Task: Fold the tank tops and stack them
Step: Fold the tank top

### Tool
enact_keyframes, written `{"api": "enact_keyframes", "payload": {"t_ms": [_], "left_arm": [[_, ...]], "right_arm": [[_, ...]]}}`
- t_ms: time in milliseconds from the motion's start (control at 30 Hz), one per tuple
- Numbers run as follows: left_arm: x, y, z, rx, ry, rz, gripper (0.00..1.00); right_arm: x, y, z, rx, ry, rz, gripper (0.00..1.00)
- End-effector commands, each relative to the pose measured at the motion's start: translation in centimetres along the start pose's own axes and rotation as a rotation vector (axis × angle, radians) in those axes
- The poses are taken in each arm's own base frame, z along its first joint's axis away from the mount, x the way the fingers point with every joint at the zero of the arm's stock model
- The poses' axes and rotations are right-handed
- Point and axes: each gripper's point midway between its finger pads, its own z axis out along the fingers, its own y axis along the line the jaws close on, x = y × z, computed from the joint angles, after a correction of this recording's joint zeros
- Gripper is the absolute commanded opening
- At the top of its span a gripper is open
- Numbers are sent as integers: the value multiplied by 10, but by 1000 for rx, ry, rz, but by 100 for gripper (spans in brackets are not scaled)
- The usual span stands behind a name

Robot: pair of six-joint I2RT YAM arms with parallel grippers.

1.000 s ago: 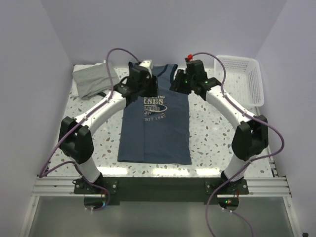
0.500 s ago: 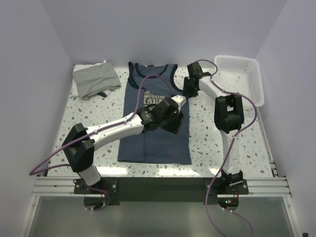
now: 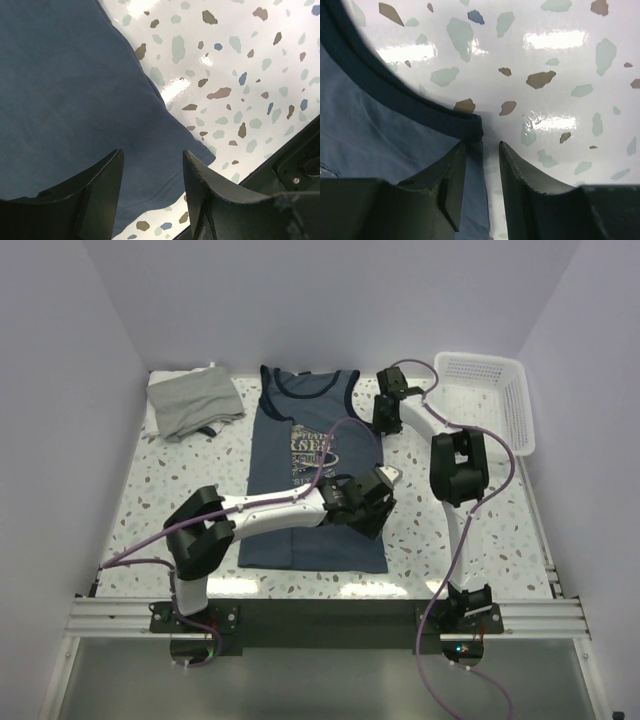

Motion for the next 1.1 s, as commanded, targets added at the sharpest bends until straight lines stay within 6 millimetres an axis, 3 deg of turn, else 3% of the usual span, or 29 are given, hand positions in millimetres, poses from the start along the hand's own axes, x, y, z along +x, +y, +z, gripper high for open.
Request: {"api": "enact_keyframes", "payload": {"t_ms": [0,467,767,1067], "left_arm": [[-5,-16,3,-5,-10,-5,55],[42,-49,33,-9,81,14,50],[54,-70,39,18,83,28,48],[53,-68,53,-37,58,36,49]], "right_arm": [[-20,4,2,-4,-64,-15,36],[-19,2,3,-19,-108,31,9],[-20,6,0,-45,-115,36,7],[-17,6,1,-52,-109,37,6]]}}
